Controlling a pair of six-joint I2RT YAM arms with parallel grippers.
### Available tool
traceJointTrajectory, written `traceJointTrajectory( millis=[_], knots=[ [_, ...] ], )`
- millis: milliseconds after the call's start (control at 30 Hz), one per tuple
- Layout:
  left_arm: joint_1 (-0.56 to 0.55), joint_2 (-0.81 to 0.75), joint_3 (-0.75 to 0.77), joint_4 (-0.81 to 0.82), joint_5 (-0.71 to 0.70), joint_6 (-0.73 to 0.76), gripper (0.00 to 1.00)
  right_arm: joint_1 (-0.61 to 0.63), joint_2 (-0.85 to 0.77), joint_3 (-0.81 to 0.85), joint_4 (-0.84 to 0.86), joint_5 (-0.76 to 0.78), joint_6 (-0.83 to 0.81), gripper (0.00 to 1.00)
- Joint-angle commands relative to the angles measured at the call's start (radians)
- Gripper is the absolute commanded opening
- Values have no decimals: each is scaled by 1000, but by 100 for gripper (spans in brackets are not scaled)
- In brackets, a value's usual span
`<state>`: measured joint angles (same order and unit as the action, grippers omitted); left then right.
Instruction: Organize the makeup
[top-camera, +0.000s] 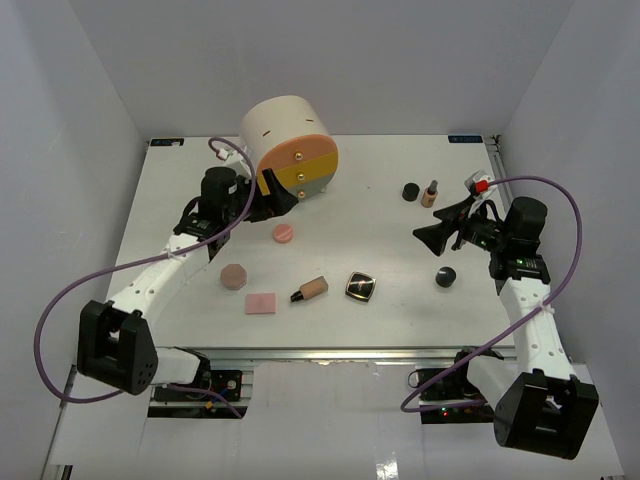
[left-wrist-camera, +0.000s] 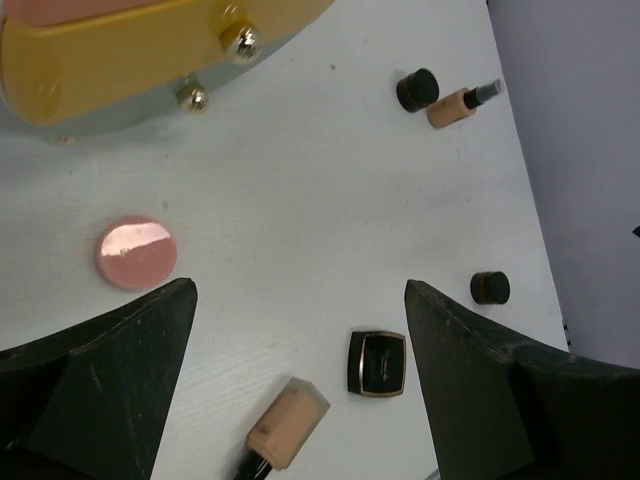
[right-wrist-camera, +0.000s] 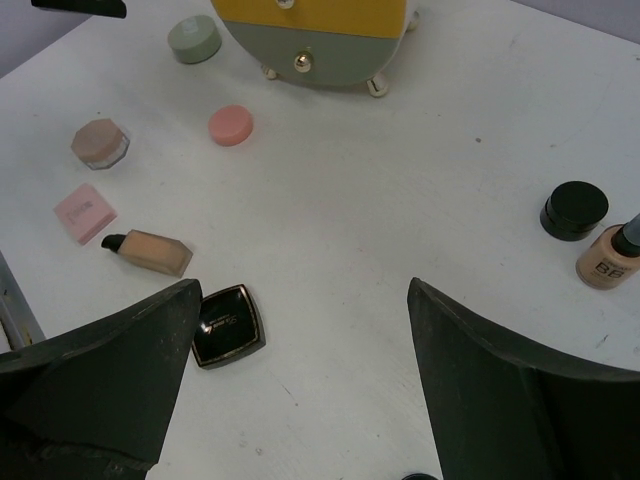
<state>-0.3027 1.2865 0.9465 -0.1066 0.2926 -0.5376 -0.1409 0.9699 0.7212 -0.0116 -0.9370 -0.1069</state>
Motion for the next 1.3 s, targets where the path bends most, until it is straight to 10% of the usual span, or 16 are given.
traceJointTrajectory(
  millis=[0, 367, 1267],
  knots=[
    [-108, 102, 197, -104, -280, -21, 97, 13, 2, 17, 27, 31, 53, 90],
    [-273, 561, 806, -383, -823, -2, 92, 39, -26, 30, 13, 81, 82, 90],
    [-285, 721, 987, -389, -1002, -1, 46, 69, -2, 47, -28, 111, 87, 90]
  ],
)
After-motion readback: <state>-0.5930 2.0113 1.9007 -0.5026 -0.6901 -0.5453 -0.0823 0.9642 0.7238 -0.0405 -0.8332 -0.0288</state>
